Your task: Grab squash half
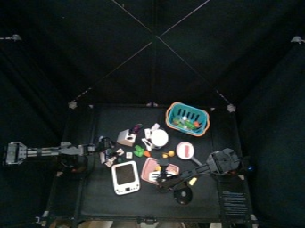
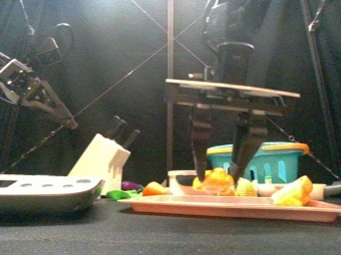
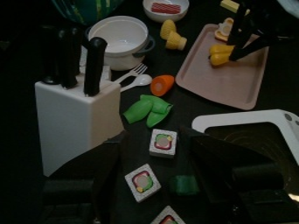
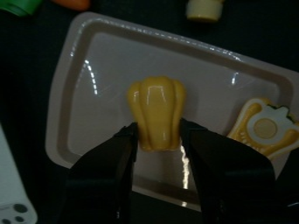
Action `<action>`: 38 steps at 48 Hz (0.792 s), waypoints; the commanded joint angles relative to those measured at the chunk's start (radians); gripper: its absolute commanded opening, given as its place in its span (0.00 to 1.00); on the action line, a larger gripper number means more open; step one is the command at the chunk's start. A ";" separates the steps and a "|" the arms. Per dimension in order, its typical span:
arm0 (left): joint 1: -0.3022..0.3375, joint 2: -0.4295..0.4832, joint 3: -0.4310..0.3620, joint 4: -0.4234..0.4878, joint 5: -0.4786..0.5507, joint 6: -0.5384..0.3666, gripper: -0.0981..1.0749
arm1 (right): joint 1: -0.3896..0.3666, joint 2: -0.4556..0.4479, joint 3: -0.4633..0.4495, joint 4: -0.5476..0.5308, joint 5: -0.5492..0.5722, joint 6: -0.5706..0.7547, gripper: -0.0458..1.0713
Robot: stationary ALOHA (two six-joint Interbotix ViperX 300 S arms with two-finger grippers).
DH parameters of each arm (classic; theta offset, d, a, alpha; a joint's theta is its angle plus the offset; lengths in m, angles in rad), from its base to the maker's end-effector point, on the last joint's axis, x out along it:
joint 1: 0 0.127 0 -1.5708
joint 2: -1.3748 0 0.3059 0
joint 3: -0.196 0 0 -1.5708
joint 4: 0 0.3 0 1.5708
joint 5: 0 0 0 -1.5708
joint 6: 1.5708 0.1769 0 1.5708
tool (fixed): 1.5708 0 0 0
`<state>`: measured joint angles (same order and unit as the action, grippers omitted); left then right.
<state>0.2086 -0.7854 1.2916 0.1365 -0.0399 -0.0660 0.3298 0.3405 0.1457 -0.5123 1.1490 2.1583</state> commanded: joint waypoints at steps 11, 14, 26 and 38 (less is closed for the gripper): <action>0.000 0.003 -0.014 0.000 -0.003 0.000 0.82 | 0.021 -0.049 -0.028 0.018 0.052 0.011 0.65; 0.003 0.002 -0.014 0.000 -0.003 0.002 0.82 | 0.031 -0.051 -0.031 0.029 0.078 0.017 0.65; 0.008 0.002 -0.011 -0.002 -0.003 0.002 0.82 | 0.054 -0.034 -0.035 0.040 0.140 0.038 0.65; 0.008 0.002 -0.011 -0.002 -0.003 0.002 0.82 | 0.072 -0.037 -0.040 0.049 0.112 0.057 0.67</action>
<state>0.2163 -0.7854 1.2916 0.1365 -0.0399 -0.0660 0.3896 0.3390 0.1304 -0.4679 1.2609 2.2043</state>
